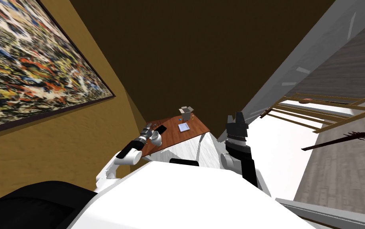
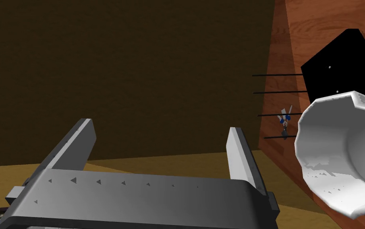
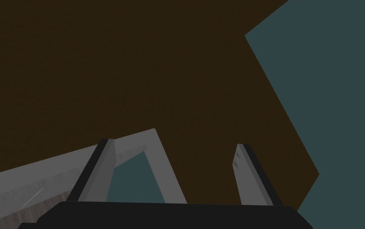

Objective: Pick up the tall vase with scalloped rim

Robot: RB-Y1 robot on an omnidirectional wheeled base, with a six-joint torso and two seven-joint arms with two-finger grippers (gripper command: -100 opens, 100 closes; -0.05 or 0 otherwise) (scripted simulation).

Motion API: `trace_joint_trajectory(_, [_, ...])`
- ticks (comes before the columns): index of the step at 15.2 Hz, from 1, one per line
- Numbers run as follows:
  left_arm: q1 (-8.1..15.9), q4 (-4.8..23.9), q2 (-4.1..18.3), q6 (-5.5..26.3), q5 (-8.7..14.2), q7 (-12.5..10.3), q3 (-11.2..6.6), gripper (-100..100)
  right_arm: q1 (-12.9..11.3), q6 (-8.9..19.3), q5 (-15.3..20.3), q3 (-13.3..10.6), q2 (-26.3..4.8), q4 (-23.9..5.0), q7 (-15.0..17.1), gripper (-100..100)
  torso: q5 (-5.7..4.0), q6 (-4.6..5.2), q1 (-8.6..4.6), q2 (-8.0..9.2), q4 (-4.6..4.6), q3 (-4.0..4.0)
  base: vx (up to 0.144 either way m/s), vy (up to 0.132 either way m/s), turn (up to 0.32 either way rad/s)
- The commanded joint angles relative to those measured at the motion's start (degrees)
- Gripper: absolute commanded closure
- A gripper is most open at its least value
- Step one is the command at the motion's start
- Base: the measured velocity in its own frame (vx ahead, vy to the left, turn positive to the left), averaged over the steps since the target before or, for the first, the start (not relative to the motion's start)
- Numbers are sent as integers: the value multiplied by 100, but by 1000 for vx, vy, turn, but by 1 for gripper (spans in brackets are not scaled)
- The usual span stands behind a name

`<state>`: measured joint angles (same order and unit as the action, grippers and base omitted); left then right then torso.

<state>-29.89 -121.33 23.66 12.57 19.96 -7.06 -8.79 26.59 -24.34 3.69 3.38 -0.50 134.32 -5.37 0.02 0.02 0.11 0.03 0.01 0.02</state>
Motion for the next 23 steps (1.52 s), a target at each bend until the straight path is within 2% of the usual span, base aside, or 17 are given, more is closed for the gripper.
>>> trace_joint_trajectory(1, [3,19,33,227,55,-50,-30,-100,0,0,0,0,0,0,0,0,0,0,0,0,0,0,-7,14,-31])
trace_joint_trajectory(2, [-23,67,104,392,201,-161,-94,-100,0,0,0,0,0,0,0,0,0,-2,0,-1,0,0,-7,10,-106])
trace_joint_trajectory(4, [-23,67,104,545,201,-161,-94,-100,0,0,0,0,0,0,0,0,0,0,0,-1,0,0,-7,14,-81])
trace_joint_trajectory(5, [-48,115,171,717,346,-272,-158,-100,0,0,0,0,0,0,0,0,0,-2,0,-1,0,-1,-6,13,-122])
trace_joint_trajectory(7, [-48,115,171,863,346,-272,-158,-100,0,0,0,0,0,0,0,0,0,0,-1,-2,0,-1,-5,14,-86])
trace_joint_trajectory(8, [-73,163,234,1073,491,-382,-222,-100,0,0,0,0,0,0,0,0,0,-2,0,-2,0,-1,-5,12,-95])
trace_joint_trajectory(9, [-73,163,234,1179,491,-382,-222,-100,0,0,0,0,0,0,0,0,0,0,0,-3,0,-2,-4,15,-122])
trace_joint_trajectory(10, [-98,212,293,1341,634,-492,-285,-100,0,0,0,0,0,0,0,0,0,0,1,-3,-1,-2,-6,18,-168])
trace_joint_trajectory(12, [-98,212,293,1493,634,-492,-285,-100,0,0,0,0,0,0,0,0,0,0,2,-2,0,-1,-6,20,-92])
trace_joint_trajectory(13, [-122,260,348,1691,776,-600,-348,-100,0,0,0,0,0,0,0,0,0,-2,2,-2,0,-1,-1,17,-105])
trace_joint_trajectory(15, [-122,260,348,1802,776,-600,-348,-100,0,0,0,0,0,0,0,0,0,0,2,-4,-1,-2,-1,17,-84])
trace_joint_trajectory(16, [-146,307,399,1974,915,-707,-409,-100,1,0,0,0,0,0,0,0,1,-2,1,-4,-1,-2,-2,16,-95])
trace_joint_trajectory(18, [-146,307,399,2106,915,-707,-409,-100,0,0,0,0,0,0,0,0,0,0,2,-5,-1,-3,-2,17,-86])
trace_joint_trajectory(19, [-169,354,446,2275,1051,-811,-470,-100,1,0,0,0,0,0,0,0,0,-2,1,-5,-1,-3,0,16,-115])
trace_joint_trajectory(21, [-169,354,446,2403,1051,-811,-470,-100,0,0,0,0,0,0,0,0,0,-1,1,-5,-1,-3,0,17,-80])
trace_joint_trajectory(22, [-191,401,489,2587,1183,-913,-529,-100,1,0,0,0,0,0,0,0,0,-2,0,-5,-1,-3,1,15,-105])
trace_joint_trajectory(23, [-191,401,489,2687,1183,-913,-529,-100,0,0,0,0,0,0,0,0,0,0,1,-6,-1,-3,2,19,-114])
